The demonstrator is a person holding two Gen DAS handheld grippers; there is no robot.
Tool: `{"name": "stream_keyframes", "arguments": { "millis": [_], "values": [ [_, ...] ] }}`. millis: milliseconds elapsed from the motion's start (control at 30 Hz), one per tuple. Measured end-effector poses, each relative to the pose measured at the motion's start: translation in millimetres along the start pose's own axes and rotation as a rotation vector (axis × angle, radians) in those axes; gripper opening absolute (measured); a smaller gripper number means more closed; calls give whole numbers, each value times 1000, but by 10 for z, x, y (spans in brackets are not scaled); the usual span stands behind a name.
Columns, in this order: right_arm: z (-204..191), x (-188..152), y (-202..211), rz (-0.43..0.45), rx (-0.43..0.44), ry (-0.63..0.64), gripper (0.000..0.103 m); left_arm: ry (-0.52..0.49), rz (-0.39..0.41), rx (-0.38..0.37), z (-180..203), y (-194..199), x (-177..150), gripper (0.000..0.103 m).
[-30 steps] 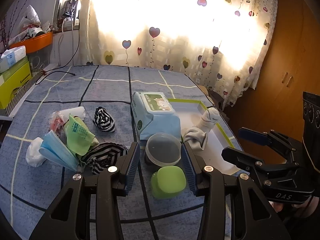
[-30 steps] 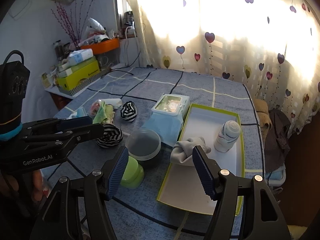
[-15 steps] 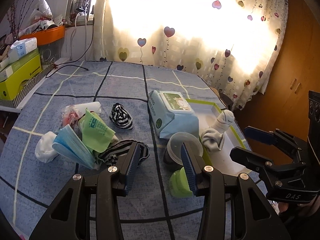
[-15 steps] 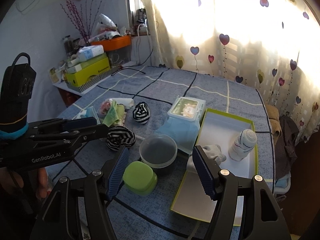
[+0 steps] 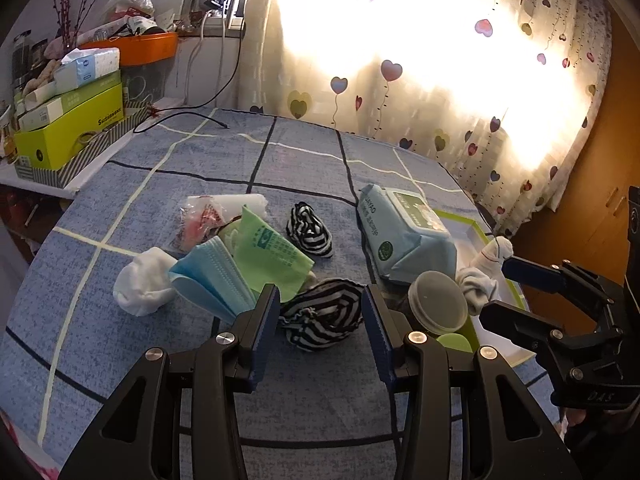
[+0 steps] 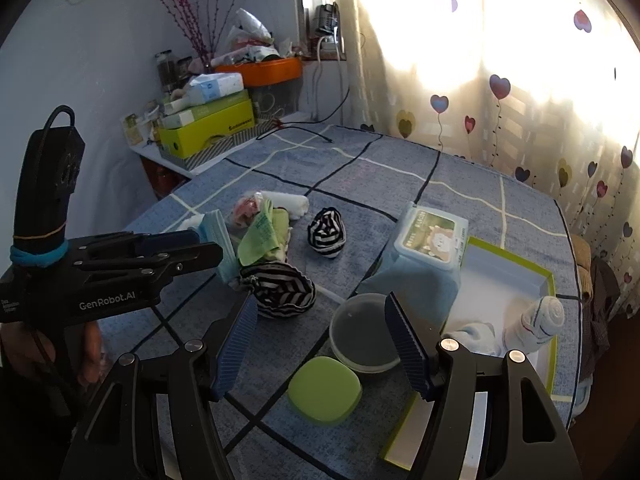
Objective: Organize soft objects
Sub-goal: 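Move both open tools back toward the pile of soft items, then grasp the blue face mask with the left tool while the right tool grasps the striped sock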
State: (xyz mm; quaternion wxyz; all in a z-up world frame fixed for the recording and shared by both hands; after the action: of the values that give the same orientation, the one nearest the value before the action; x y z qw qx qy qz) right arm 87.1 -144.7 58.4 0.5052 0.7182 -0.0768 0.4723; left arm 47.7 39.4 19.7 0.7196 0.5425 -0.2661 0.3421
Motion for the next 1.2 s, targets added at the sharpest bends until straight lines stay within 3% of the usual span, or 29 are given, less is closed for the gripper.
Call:
{"name": "stream_keyframes", "arguments": {
  "millis": [367, 667, 867, 1200],
  "values": [
    [-259, 93, -536, -94, 62, 52, 67, 81, -3, 55, -518, -75, -38, 44],
    [-472, 117, -1024, -219, 88, 163, 67, 145, 9, 82, -876, -103, -70, 44],
    [-540, 89, -1279, -309, 51, 288, 71, 147, -27, 46, -866, -240, -108, 44],
    [-533, -56, -1573, -418, 39, 319, 71, 186, -116, 8, -821, -592, -171, 44]
  ]
}}
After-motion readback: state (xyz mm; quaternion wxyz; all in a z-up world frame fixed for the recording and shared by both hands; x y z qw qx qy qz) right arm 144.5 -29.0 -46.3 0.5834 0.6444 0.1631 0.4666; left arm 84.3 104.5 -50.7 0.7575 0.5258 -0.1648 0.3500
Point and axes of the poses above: each gripper's, at about its wrist camera, not at the fingertips, and y roughly against the way its jaws point, z to its right, x to its top, the point moved 1 cm from there along -y, roughly the way its jaws point, and after that the axes turned 5 degrees about z, right-handed, at the moved point
